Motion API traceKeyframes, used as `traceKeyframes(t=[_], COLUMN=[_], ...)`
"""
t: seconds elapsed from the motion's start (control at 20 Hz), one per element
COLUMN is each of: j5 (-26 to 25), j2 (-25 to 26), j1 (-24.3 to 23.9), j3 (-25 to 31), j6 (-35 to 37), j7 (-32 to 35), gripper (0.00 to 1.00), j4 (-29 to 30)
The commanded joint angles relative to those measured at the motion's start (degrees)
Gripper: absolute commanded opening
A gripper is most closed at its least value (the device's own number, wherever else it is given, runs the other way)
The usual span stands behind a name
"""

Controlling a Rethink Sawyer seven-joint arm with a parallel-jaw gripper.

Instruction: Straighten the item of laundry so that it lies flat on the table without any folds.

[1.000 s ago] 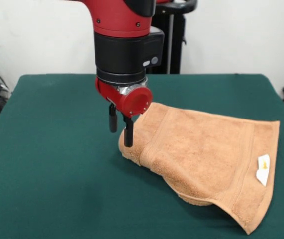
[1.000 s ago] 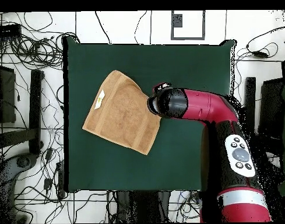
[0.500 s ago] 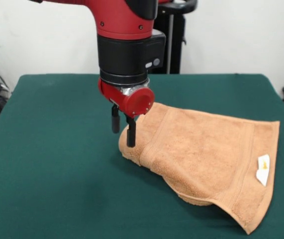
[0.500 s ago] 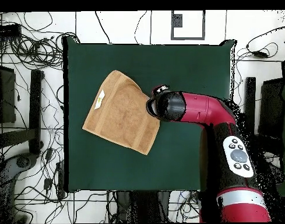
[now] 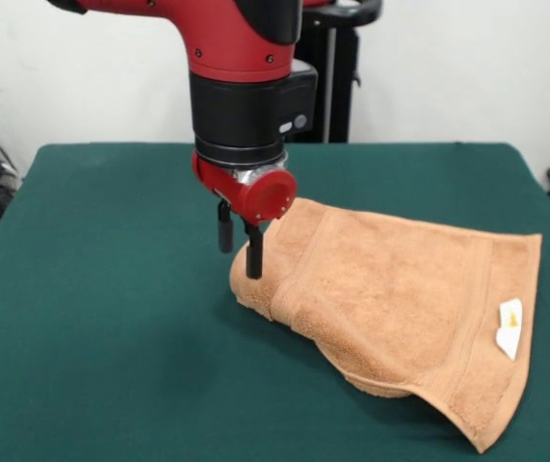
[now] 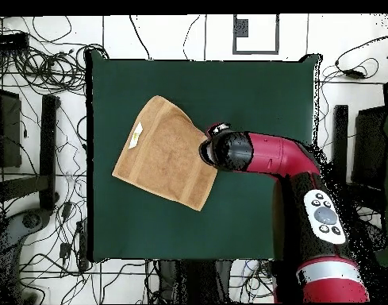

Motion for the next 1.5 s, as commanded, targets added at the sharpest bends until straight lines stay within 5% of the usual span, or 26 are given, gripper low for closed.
traceKeyframes(t=[0.05,1.5], j5=[-1.76,-2.49], j2=[1.9,2.9], j1=[-1.2,-0.17], j3=[5.85,4.13], j6=[-4.76,-7.13], j7=[-4.48,-3.15], gripper=[1.0,1.0], j4=[8.37,8.27])
